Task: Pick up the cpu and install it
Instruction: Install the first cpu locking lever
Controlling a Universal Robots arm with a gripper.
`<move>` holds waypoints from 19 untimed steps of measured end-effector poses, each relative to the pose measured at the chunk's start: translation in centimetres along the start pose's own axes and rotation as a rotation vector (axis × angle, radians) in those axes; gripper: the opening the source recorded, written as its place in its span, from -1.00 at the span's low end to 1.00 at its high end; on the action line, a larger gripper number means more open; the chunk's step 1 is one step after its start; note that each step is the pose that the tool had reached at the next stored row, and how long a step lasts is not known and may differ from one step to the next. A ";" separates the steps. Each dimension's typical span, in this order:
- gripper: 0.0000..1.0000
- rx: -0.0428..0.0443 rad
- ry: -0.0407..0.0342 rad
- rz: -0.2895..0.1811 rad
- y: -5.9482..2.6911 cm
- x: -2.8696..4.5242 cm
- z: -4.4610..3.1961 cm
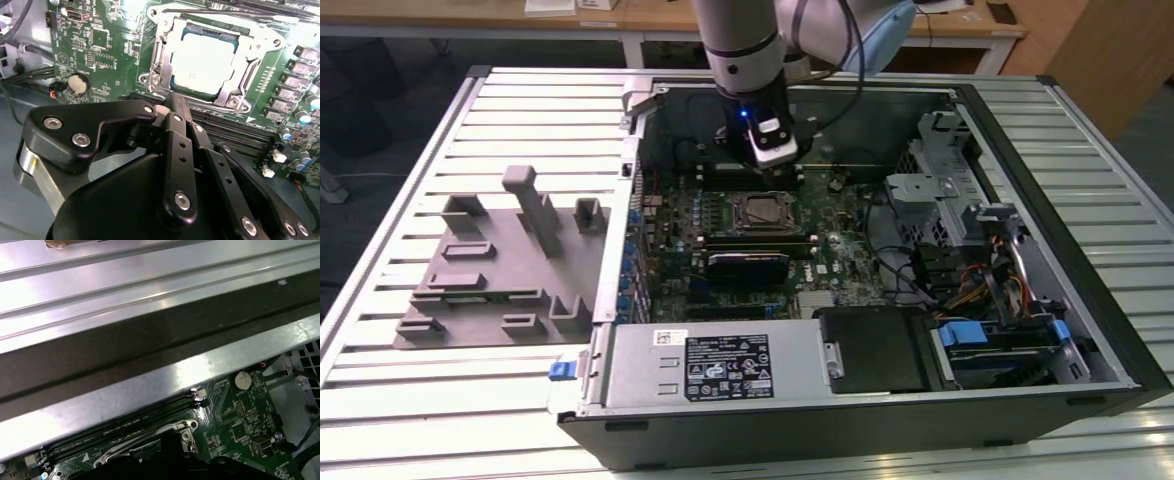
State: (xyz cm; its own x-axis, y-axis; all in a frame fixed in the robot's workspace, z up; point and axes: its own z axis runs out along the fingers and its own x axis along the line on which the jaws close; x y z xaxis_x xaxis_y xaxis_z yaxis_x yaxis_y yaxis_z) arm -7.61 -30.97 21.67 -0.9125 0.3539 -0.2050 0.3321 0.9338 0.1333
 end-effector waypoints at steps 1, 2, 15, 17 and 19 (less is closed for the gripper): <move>-0.79 0.0041 0.0067 0.000 0.01 -0.07 0.04; -0.79 0.0080 0.0144 0.001 0.01 -0.14 0.08; -0.79 0.0433 0.0899 0.009 -0.97 -0.87 0.21; -0.79 0.0450 0.0919 0.011 -1.29 -0.99 0.19; -0.79 0.0466 0.0943 0.013 -1.62 -1.11 0.18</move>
State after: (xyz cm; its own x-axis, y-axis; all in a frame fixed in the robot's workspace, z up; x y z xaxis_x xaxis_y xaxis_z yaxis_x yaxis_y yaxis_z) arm -7.09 -32.87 21.51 -0.9259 0.3611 -0.1112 0.3525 0.9315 0.0896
